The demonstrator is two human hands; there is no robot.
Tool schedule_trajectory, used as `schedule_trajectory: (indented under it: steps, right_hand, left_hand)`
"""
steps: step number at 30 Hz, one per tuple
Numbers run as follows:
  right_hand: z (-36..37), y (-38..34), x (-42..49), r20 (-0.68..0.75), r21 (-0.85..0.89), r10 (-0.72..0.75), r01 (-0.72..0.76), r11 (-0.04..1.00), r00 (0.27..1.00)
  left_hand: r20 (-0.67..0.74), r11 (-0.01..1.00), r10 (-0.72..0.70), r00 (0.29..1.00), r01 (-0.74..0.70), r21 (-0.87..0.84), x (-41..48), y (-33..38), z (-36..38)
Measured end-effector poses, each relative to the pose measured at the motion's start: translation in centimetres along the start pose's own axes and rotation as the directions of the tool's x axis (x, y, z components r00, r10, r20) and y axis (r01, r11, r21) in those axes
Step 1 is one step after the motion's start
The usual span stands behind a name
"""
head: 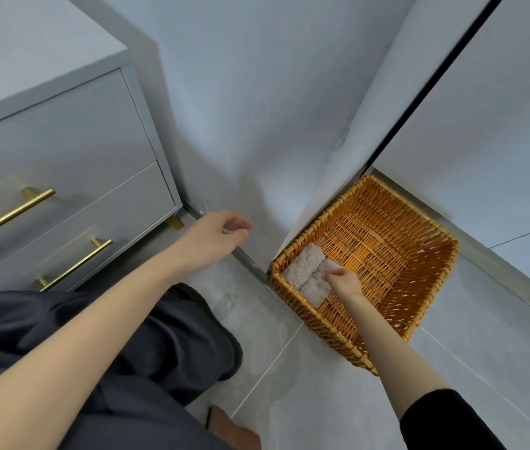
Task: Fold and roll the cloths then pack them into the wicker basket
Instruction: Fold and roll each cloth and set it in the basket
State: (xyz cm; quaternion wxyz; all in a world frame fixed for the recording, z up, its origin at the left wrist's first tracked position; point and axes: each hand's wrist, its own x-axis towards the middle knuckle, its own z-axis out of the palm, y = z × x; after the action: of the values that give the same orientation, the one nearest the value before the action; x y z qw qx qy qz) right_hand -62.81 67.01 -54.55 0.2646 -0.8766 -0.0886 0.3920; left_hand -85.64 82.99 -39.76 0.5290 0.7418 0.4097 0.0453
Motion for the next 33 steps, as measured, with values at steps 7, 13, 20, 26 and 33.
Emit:
schedule_trajectory:
  steps: [7,13,20,26,33]
  right_hand:
    - [-3.0,-6.1,-11.0,0.384,-0.059,-0.36,0.411,0.91,0.85]
    - [-2.6,-12.0,-19.0,0.422,0.0,-0.563,0.621,0.784,0.711]
    - [-0.1,-20.9,-24.9,0.315,0.094,-0.725,0.74,0.666,0.612]
    - [2.9,-28.7,-29.7,0.259,0.224,-0.807,0.78,0.584,0.53]
    - [8.4,-36.5,-34.1,0.271,0.213,-0.887,0.876,0.433,0.373]
  left_hand:
    - [-0.073,0.998,0.04,0.997,-0.043,-0.047,-3.3,2.8,-2.3]
    - [-0.209,0.99,0.088,0.974,-0.109,-0.091,-7.0,5.2,-6.9]
    - [-0.424,0.976,0.113,0.899,-0.181,-0.123,-12.8,6.6,-15.1]
    - [-0.641,0.97,0.113,0.759,-0.224,-0.094,-18.2,5.8,-23.0]
    - [-0.841,0.981,0.125,0.526,-0.193,0.025,-23.5,2.2,-30.3]
